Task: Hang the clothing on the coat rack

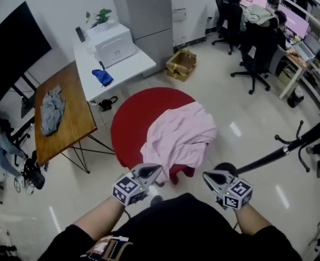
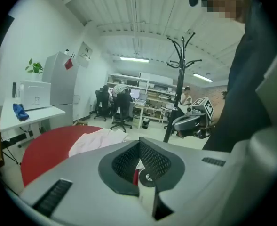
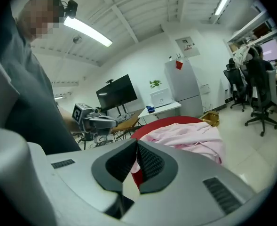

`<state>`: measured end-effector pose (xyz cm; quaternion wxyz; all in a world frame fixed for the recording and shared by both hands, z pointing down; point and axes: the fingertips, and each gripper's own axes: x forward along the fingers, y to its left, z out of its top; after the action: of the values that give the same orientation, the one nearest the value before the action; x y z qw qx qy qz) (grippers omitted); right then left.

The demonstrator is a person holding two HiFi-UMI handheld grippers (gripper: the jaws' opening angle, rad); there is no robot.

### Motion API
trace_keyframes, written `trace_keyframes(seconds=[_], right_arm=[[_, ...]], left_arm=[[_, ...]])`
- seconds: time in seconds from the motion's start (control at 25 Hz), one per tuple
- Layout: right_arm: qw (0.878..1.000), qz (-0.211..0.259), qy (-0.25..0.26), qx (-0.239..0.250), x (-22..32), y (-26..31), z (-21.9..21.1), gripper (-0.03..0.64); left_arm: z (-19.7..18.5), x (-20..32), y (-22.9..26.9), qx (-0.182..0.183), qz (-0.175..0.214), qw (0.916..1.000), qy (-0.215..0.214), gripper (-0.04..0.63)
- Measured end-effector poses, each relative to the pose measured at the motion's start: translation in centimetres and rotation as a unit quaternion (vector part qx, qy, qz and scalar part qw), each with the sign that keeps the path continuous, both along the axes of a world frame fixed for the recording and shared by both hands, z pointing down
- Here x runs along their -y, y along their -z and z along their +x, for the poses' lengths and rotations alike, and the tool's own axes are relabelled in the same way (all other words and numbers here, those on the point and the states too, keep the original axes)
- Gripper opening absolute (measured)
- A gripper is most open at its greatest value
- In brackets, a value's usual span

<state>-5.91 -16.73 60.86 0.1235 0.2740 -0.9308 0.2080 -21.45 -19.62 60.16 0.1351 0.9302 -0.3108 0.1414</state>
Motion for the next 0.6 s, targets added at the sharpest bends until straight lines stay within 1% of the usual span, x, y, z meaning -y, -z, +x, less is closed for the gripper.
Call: trace_keyframes(seconds=[0.08, 0.16, 0.2, 0.24, 0.28, 0.36, 0.44, 0.48, 0.56, 0.6], right_arm=[[1.000, -0.006, 0.018, -0.008, 0.5, -1.2, -1.6, 0.000], [0.999, -0.009, 0.034, -0.027, 1.1, -2.5, -3.3, 0.012], [0.998, -0.009, 0.045, -0.039, 1.2, -3.2, -4.2, 0.016], [0.997, -0.008, 0.059, -0.052, 1.2, -4.1, -5.0, 0.025], [0.995, -0.006, 0.075, -0.066, 1.1, -5.0, -5.9, 0.026], [0.989, 0.000, 0.114, -0.099, 0.7, -6.9, -7.6, 0.029], [0.979, 0.006, 0.155, -0.135, 0.4, -9.0, -9.1, 0.076], [0.973, 0.010, 0.174, -0.153, 0.2, -10.1, -9.7, 0.110], [0.960, 0.020, 0.207, -0.189, -0.2, -12.3, -10.7, 0.173], [0.953, 0.026, 0.223, -0.205, -0.4, -13.3, -11.1, 0.183]], left_arm=[[-1.0, 0.8, -0.9, 0.043, 0.013, 0.9990, -0.003, 0.005], [-1.7, 1.5, -2.6, 0.101, 0.029, 0.9942, -0.020, 0.005], [-2.0, 1.7, -3.7, 0.132, 0.036, 0.9900, -0.033, 0.005], [-2.2, 1.7, -5.0, 0.165, 0.043, 0.9841, -0.051, 0.005], [-2.3, 1.6, -6.2, 0.198, 0.052, 0.9759, -0.075, 0.005], [-2.1, 1.3, -8.5, 0.261, 0.071, 0.9540, -0.130, 0.005], [-1.7, 1.0, -10.7, 0.312, 0.084, 0.9276, -0.187, 0.017], [-1.6, 0.8, -11.7, 0.335, 0.089, 0.9125, -0.217, 0.049], [-1.5, 0.2, -13.5, 0.375, 0.099, 0.8798, -0.275, 0.118], [-1.5, 0.0, -14.3, 0.393, 0.103, 0.8628, -0.301, 0.150]])
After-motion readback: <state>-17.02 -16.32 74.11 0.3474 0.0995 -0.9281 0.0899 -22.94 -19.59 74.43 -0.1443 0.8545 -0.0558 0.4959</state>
